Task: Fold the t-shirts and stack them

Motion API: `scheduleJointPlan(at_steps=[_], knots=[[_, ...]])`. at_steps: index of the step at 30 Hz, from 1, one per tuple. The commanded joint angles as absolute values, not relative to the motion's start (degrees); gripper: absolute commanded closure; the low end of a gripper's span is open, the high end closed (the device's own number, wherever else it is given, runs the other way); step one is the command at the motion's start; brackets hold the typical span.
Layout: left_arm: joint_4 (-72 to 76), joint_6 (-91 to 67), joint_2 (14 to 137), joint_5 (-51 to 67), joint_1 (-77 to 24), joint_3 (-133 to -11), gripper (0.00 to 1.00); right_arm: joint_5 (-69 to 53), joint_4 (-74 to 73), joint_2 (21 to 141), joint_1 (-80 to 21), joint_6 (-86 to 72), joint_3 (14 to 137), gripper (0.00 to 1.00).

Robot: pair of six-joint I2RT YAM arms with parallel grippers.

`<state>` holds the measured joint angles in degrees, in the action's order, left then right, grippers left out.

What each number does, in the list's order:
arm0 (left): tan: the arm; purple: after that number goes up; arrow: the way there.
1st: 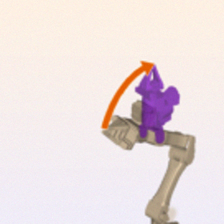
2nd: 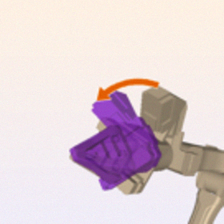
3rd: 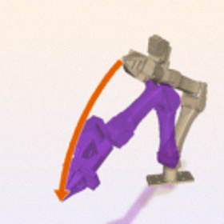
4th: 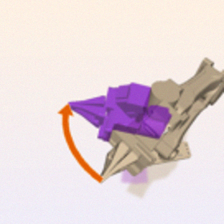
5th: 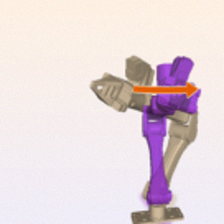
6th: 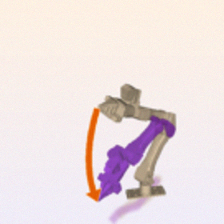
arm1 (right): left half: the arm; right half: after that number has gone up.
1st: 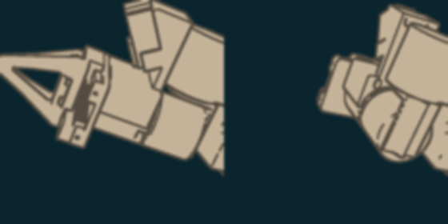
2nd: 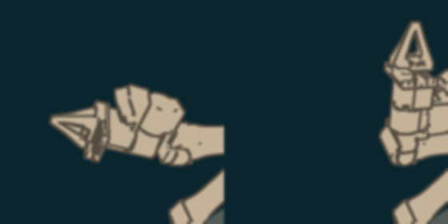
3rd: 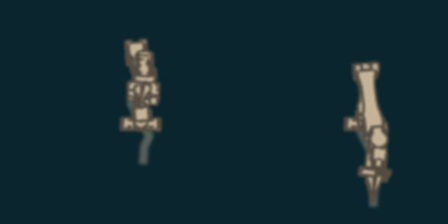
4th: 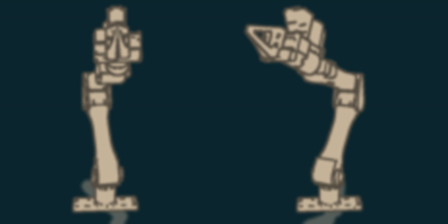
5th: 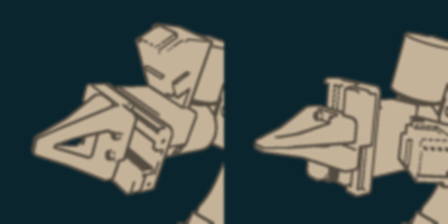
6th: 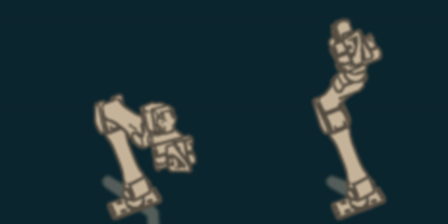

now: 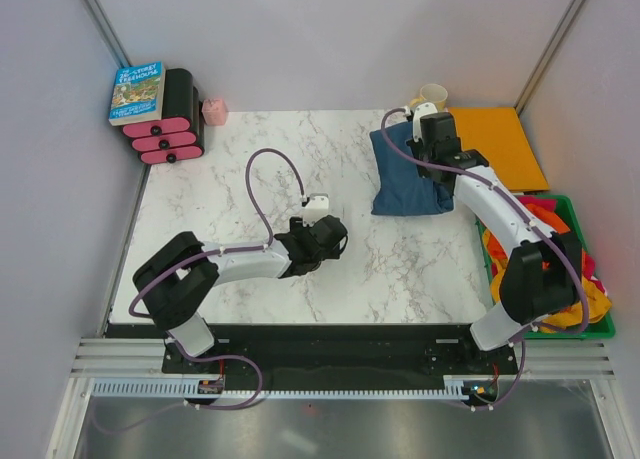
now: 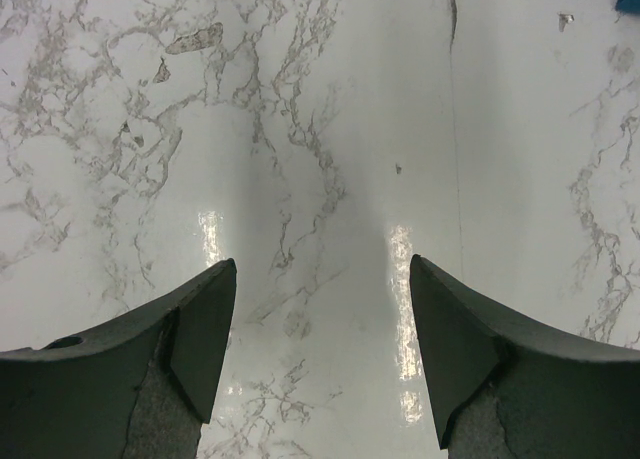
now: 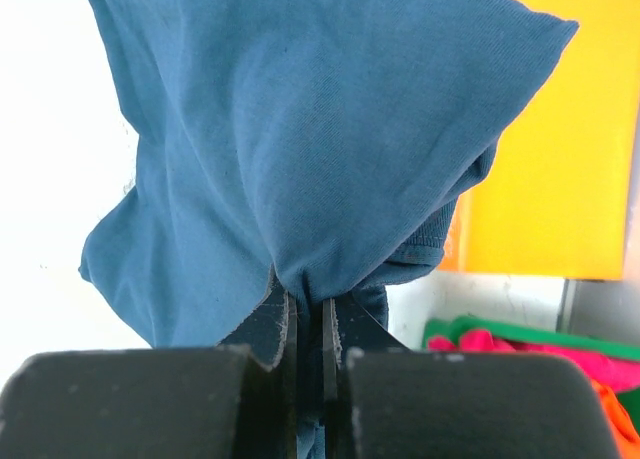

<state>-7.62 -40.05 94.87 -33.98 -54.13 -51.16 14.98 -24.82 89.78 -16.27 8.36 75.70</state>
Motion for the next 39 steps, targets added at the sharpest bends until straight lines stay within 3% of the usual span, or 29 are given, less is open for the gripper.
scheduleJointPlan(at_steps=[1,15,27,39], knots=[[-6.6,-43.3,93.8,-35.8,-54.5,-50.4,0.23,13.4,-22.8,92.4,-16.3,8.1,80.7,1.00],[-6.3,-41.3,96.4,-35.8,-54.5,-53.6,0.23,11.6,-21.8,94.0,-16.4,7.1,77.3,1.00],[-5.5,-40.7,99.2,-34.8,-54.6,-54.9,0.23,8.3,-18.8,97.9,-16.4,4.7,64.9,1.00],[-4.0,-40.5,102.1,-34.1,-54.6,-56.2,0.23,5.5,-16.1,104.8,-17.0,6.2,66.5,1.00]])
